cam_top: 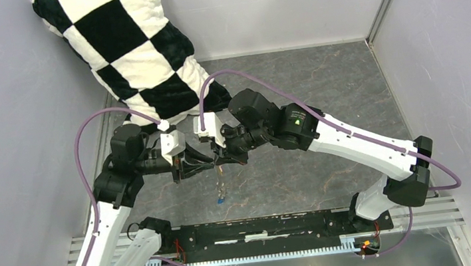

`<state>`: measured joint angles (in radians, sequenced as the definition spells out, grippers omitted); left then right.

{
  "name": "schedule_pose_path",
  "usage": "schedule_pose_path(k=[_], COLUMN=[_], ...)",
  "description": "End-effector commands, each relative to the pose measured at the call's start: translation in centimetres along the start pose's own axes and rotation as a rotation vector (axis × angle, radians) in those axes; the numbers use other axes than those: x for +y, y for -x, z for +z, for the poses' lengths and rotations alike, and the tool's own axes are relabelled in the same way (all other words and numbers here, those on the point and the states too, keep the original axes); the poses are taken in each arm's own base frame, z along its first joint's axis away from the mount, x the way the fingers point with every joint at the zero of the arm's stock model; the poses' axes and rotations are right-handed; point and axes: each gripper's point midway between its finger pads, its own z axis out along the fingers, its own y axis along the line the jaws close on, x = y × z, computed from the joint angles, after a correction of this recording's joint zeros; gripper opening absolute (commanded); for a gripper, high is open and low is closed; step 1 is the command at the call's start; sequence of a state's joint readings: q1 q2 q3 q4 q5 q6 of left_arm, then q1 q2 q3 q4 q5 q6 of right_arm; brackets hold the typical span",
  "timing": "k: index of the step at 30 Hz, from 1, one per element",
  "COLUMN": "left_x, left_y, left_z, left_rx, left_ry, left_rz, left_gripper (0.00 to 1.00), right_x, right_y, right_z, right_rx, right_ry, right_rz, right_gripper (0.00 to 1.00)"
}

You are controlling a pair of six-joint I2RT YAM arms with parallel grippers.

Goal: Put the keys on the keyring

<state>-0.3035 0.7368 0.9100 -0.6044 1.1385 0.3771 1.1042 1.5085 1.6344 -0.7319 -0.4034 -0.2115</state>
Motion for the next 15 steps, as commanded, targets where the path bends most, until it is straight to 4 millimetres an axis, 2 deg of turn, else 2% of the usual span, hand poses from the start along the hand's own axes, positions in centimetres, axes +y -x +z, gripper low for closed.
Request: schedule_pose_path(k=[1, 7, 10, 15], left_x=[0.1, 0.24, 0.28, 0.33], left_y=[0.32, 0.48, 0.69, 1.26], left_z=[-0.4, -0.54, -0.5, -0.23], left_rx=[0.03, 0.035, 0.032, 0.005], left_ry=[0.009, 0.02, 0.013, 0.001], left_rz=[0.065, 0.088, 0.093, 0.082], left_gripper=[0.29, 0.3, 0.23, 0.04], right_x=[-0.15, -0.09, 0.04, 0.46], right_y=[3.09, 3.12, 3.29, 3.69], right_z=[-0.89, -0.97, -0.96, -0.77], right_rx=[-0.082, -0.082, -0.089, -0.108], right_ry=[-0.017, -0.013, -0.005, 0.018], right_rz=[-0.056, -0.056, -0.057, -0.053], right_gripper=[0.0, 0.0, 0.0, 0.0])
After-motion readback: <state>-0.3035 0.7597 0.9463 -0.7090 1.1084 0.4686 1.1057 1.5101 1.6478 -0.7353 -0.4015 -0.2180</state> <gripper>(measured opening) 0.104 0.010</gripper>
